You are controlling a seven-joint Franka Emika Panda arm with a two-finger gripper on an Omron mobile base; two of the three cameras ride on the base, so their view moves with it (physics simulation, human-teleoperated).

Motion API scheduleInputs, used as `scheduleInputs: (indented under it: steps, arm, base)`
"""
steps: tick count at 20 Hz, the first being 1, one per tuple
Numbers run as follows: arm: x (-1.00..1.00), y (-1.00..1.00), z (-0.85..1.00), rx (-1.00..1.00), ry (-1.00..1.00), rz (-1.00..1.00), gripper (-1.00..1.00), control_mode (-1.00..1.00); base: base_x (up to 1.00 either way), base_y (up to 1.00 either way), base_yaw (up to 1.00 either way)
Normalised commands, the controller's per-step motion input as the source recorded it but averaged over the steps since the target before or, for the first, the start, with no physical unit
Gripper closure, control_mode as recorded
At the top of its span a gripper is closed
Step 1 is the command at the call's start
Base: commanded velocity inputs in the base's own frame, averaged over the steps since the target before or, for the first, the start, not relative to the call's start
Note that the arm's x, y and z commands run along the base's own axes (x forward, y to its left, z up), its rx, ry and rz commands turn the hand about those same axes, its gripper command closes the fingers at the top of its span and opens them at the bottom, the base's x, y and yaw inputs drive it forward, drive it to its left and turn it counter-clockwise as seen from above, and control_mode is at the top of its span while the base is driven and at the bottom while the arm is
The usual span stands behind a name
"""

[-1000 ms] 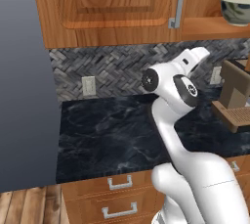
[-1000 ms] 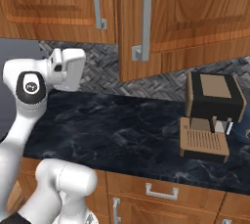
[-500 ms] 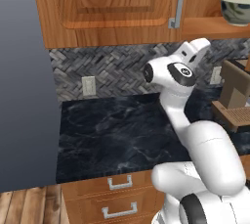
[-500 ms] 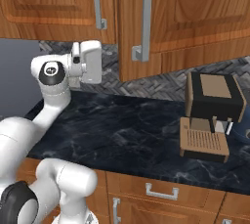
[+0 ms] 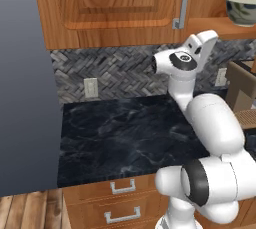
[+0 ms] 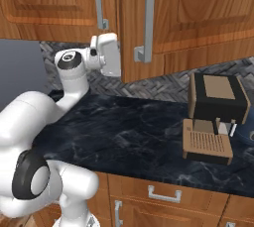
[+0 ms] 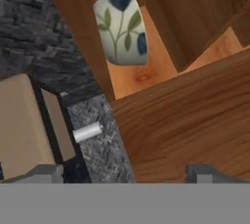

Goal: Move the bowls from the cabinet to the plates on the dining table.

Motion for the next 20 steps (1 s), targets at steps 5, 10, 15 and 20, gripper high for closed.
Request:
scheduleInputs:
  steps: [5,10,15,20]
  arm:
    - [0.06,-0.52,0.09,-0.03,0.00,-0.16,-1.00,-1.00]
    - [0.00,-0.50,0.06,0.00,0.00,-0.13,-1.00,-1.00]
    - [0.00,-0.42,0.10,0.00,0.00,-0.12,-1.00,-1.00]
    - [-0.28,-0.28,0.16,0.00,-0.03,-0.11,-1.00,-1.00]
  base:
    - [0.00,0.00,0.00]
    - [0.00,0.00,0.00]
    - [0.00,0.00,0.00]
    - [0.00,0.00,0.00]
